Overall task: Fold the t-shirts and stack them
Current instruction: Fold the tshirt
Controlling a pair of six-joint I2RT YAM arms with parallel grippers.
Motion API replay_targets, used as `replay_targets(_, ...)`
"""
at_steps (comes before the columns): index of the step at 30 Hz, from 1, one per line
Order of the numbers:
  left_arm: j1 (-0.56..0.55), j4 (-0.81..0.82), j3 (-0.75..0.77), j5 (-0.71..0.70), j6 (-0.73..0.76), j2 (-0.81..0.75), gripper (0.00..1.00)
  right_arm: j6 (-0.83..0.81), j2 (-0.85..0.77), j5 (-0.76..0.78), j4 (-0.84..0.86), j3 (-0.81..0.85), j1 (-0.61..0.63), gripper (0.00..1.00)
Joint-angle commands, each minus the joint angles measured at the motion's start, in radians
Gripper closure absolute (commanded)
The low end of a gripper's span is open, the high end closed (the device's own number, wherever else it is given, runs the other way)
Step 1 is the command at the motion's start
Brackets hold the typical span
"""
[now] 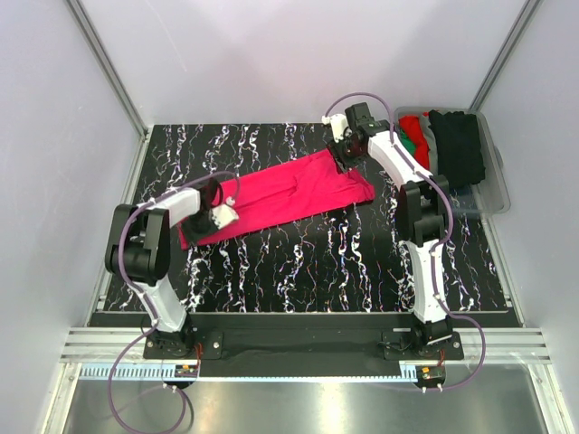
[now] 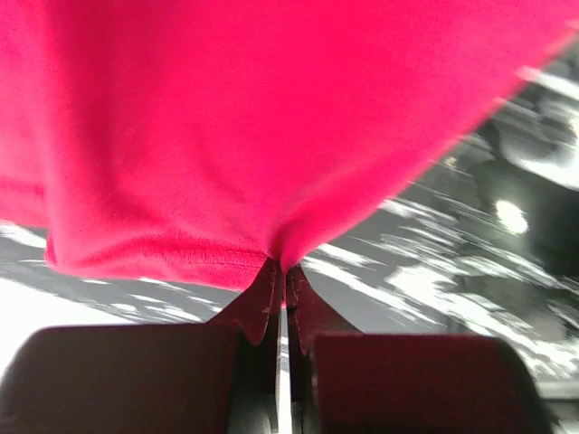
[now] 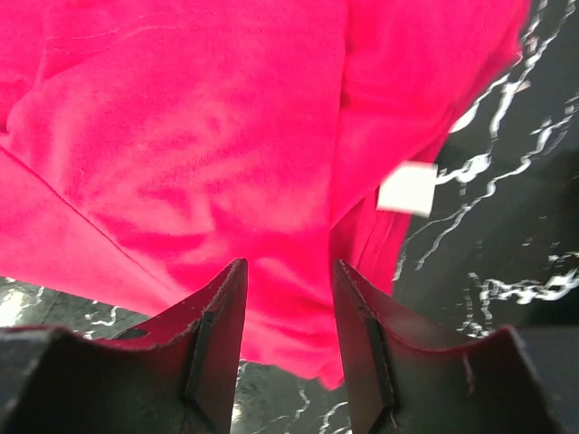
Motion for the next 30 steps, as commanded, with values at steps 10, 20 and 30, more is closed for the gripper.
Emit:
replay_targets(10, -0.293, -0.395, -0.136, 0.22, -0.181, -0.239, 0.99, 0.051, 0.037, -0.049, -0.019, 0.015, 0.034, 0.51)
replay_targets(20, -0.609, -0.419, -0.079, 0.398, -0.302, -0.179, 0.97, 0.039, 0.136, 0.002, -0.044, 0.096, 0.095, 0.51)
replay_targets(30, -0.802, -0.419, 0.056, 0.476, -0.336, -0.035, 0.95, -0.021, 0.342, 0.071, -0.033, 0.366, 0.098, 0.51)
